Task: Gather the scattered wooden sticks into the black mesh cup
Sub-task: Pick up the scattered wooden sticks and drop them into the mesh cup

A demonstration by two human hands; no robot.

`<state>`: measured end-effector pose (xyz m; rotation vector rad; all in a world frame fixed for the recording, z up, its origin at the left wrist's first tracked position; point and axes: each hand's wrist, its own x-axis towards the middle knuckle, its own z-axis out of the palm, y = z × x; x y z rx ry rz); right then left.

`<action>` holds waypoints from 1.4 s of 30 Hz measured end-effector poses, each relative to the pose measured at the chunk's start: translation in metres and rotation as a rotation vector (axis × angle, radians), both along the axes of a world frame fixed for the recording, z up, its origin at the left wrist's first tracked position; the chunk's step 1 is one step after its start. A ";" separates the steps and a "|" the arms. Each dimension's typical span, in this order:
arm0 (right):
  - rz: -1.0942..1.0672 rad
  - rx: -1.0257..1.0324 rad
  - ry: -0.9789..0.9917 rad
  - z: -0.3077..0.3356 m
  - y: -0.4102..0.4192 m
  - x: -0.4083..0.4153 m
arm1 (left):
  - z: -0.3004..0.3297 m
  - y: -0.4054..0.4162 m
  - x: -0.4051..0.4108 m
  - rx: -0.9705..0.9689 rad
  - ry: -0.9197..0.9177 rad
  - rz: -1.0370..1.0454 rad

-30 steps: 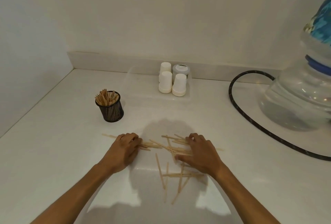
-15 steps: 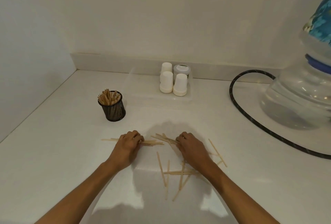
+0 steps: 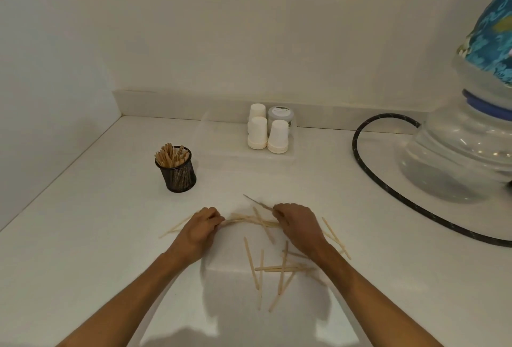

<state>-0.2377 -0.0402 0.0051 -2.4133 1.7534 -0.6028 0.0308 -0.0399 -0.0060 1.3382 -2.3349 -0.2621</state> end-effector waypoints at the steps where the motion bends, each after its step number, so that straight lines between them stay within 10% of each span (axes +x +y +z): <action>1: -0.016 0.007 -0.136 0.003 -0.001 -0.001 | 0.001 -0.001 0.000 0.003 0.011 0.003; 8: -0.091 0.224 -0.956 0.016 -0.014 0.000 | 0.023 -0.010 -0.009 0.070 0.313 0.084; 15: -0.235 0.307 -1.293 0.026 -0.030 0.017 | 0.044 -0.032 -0.032 0.270 0.741 0.218; 21: -0.382 0.345 -1.397 0.034 -0.043 0.032 | 0.055 -0.042 -0.051 0.480 1.000 0.299; 33: -0.447 -0.075 -1.318 0.032 -0.038 0.050 | 0.050 -0.041 -0.065 0.265 1.091 0.339; 42: -0.509 -0.022 -1.216 -0.004 -0.016 0.062 | 0.013 -0.022 -0.069 0.325 1.033 0.462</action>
